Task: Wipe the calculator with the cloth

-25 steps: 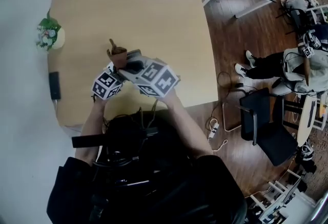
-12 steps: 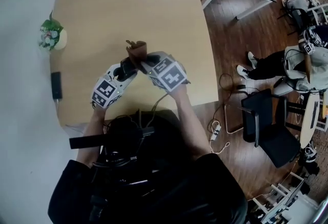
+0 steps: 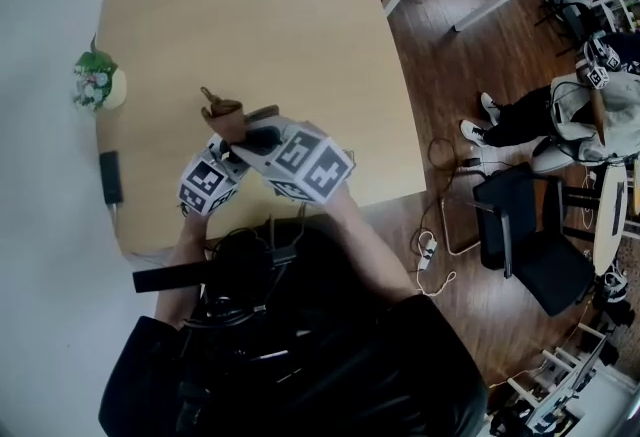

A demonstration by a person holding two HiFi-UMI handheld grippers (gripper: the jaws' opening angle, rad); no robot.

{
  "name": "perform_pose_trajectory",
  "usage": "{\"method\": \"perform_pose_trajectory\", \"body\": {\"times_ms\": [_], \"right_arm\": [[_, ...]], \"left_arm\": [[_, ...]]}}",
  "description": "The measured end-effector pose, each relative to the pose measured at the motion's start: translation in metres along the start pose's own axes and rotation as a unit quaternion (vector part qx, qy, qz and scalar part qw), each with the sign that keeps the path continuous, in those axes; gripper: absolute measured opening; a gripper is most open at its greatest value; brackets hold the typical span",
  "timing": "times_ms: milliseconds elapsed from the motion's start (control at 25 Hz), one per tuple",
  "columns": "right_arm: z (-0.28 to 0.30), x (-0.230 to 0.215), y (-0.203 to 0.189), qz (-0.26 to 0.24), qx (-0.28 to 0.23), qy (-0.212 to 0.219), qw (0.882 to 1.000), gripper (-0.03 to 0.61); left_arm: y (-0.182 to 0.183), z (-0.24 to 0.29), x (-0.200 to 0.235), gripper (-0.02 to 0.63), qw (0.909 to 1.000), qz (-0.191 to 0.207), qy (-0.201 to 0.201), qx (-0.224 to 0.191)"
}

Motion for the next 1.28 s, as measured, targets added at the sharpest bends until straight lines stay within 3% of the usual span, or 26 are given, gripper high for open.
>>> {"method": "perform_pose_trajectory", "body": {"times_ms": [120,280,440,560,640,720,880,960,1080,1280], "right_arm": [[0.011,0.007,-0.002,-0.033,0.038,0.0,0.999,0.048],[-0.012,-0.021,-0.019,0.022,0.016,-0.038,0.999,0.048],[-0.035,-0.054,-0.056,0.073,0.051,-0.103,0.991,0.048],[-0.054,-0.067,-0.081,0.111,0.071,-0.141,0.981,0.046],[-0.064,-0.063,-0.078,0.118,0.061,-0.152,0.979,0.046],[-0.064,-0.051,-0.055,0.105,0.029,-0.133,0.985,0.044],[-0.031,-0.009,0.007,0.052,-0.054,-0.018,0.997,0.046],[-0.007,0.005,0.019,0.026,-0.055,0.023,0.998,0.046],[0.01,0.003,0.009,0.011,-0.021,0.021,1.0,0.048],[-0.005,-0.023,-0.009,0.059,-0.027,-0.01,0.998,0.048]], "left_arm": [[0.009,-0.004,-0.003,0.138,0.9996,0.009,-0.006,-0.025],[0.016,-0.014,-0.003,0.137,0.9973,0.015,-0.019,-0.069],[0.014,-0.02,-0.001,0.135,0.9948,0.011,-0.028,-0.098],[0.013,-0.02,0.0,0.135,0.9944,0.01,-0.032,-0.101],[0.013,-0.019,-0.001,0.136,0.995,0.012,-0.032,-0.094],[0.012,-0.018,-0.001,0.135,0.9959,0.02,-0.032,-0.082],[0.014,-0.014,-0.005,0.135,0.9971,0.044,-0.031,-0.054],[0.016,-0.014,-0.006,0.137,0.9968,0.051,-0.031,-0.053],[0.019,-0.017,-0.008,0.137,0.997,0.042,-0.026,-0.06],[0.02,-0.023,-0.003,0.137,0.9968,0.02,-0.021,-0.075]]}}
Point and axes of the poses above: the fingertips, and each gripper's own axes: z forward along the fingers, x to its left, y out of its top, the point moved 10 cm from there along -z, backward along the fingers, and after that the axes turned 12 degrees about -z, right-handed, at the moved point
